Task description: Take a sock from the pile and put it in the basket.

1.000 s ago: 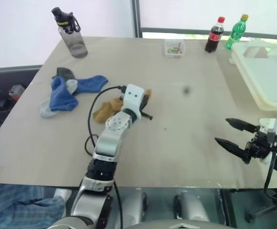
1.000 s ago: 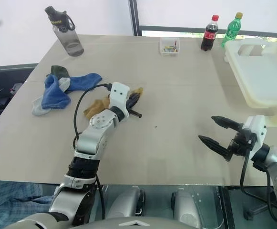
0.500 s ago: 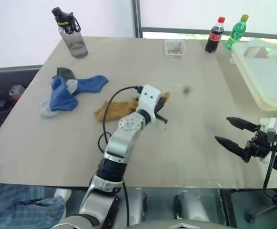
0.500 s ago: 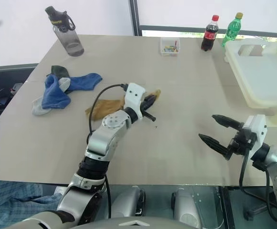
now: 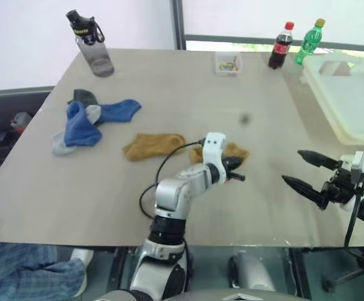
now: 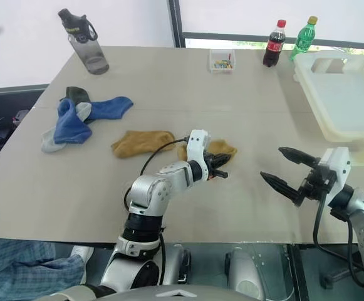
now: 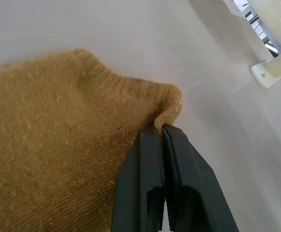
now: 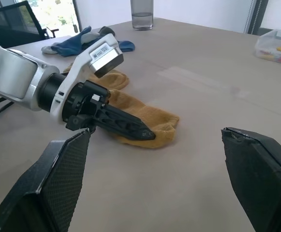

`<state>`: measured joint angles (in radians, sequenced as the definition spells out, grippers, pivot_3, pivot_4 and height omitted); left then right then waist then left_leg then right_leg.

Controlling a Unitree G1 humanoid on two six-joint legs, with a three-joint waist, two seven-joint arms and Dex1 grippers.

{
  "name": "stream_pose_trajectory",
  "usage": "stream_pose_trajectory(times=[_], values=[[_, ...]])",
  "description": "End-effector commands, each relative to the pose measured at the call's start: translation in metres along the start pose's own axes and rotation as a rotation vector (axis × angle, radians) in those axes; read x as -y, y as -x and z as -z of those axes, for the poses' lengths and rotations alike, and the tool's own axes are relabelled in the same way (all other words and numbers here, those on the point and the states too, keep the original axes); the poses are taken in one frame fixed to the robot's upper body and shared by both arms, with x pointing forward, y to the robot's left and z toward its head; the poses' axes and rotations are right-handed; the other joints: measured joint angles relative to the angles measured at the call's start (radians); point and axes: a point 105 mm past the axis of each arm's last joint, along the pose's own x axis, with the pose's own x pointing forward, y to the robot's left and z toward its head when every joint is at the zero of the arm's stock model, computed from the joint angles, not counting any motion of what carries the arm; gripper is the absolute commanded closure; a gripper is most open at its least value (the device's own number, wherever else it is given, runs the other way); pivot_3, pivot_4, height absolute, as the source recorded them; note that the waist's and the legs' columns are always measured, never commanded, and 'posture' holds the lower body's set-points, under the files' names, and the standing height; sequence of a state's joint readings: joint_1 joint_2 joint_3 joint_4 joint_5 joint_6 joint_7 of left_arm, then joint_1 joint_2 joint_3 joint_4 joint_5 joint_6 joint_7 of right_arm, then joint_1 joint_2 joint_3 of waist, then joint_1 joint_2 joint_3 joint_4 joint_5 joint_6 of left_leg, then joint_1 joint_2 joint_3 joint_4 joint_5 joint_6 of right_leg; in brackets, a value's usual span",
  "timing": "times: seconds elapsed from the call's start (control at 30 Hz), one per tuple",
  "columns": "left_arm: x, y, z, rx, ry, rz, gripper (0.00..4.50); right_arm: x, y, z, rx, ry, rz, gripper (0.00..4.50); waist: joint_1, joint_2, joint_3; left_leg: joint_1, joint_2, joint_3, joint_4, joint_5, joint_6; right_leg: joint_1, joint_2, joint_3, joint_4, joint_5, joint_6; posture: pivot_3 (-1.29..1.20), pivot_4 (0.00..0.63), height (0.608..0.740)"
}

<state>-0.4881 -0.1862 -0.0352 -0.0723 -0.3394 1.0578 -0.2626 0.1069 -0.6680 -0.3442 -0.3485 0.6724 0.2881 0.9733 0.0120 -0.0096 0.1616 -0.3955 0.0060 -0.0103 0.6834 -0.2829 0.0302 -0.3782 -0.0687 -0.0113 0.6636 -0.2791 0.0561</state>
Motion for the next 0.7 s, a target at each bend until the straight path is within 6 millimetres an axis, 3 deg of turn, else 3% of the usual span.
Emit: stream_pose_trajectory(times=[0.03, 0.07, 0.13, 0.23, 0.4, 0.57, 0.7], values=[[0.024, 0.003, -0.010, 0.028, 0.059, 0.125, 3.82, -0.003, -0.002, -0.010, 0.023, 0.036, -0.014, 0.00, 0.002, 0.000, 0.000, 0.000, 0.000, 0.000, 0.000, 0.000, 0.000, 0.000, 0.000, 0.000, 0.000, 0.000, 0.000, 0.00, 0.150, 0.740], [0.024, 0.004, -0.010, 0.025, 0.058, 0.125, 3.57, -0.003, -0.002, -0.010, 0.023, 0.036, -0.013, 0.00, 0.002, 0.000, 0.000, 0.000, 0.000, 0.000, 0.000, 0.000, 0.000, 0.000, 0.000, 0.000, 0.000, 0.000, 0.000, 0.00, 0.150, 0.740], [0.022, 0.005, -0.012, 0.025, 0.022, 0.112, 2.58, -0.003, -0.002, -0.009, 0.023, 0.035, -0.012, 0.00, 0.003, 0.000, 0.000, 0.000, 0.000, 0.000, 0.000, 0.000, 0.000, 0.000, -0.001, 0.000, 0.000, 0.000, 0.000, 0.00, 0.150, 0.740], [0.024, 0.013, -0.017, 0.042, -0.176, 0.112, 1.13, -0.004, -0.001, -0.008, 0.023, 0.032, -0.012, 0.00, 0.002, 0.000, 0.000, 0.000, 0.000, 0.000, 0.000, 0.001, -0.001, 0.000, -0.001, 0.000, 0.000, 0.000, 0.000, 0.00, 0.150, 0.740], [0.034, 0.040, -0.053, 0.206, -0.469, 0.171, 1.13, -0.005, -0.002, -0.006, 0.024, 0.025, -0.014, 0.00, 0.001, 0.001, 0.000, 0.000, 0.000, 0.000, 0.000, 0.003, -0.004, 0.000, 0.000, 0.002, 0.000, 0.000, 0.000, 0.00, 0.150, 0.740], [-0.026, 0.053, -0.074, 0.171, -0.916, -0.160, 1.13, -0.005, -0.003, -0.004, 0.027, 0.021, -0.012, 0.00, 0.001, 0.002, -0.001, 0.001, 0.000, 0.000, 0.000, 0.002, -0.004, 0.000, 0.000, 0.003, 0.000, 0.000, 0.000, 0.00, 0.150, 0.740], [-0.058, 0.054, -0.057, 0.080, -1.005, -0.211, 1.13, -0.006, -0.004, -0.002, 0.030, 0.016, -0.014, 0.00, 0.004, 0.002, 0.000, 0.001, 0.000, 0.001, -0.001, 0.000, -0.001, 0.000, 0.000, 0.001, -0.001, 0.000, 0.000, 0.00, 0.150, 0.740]])
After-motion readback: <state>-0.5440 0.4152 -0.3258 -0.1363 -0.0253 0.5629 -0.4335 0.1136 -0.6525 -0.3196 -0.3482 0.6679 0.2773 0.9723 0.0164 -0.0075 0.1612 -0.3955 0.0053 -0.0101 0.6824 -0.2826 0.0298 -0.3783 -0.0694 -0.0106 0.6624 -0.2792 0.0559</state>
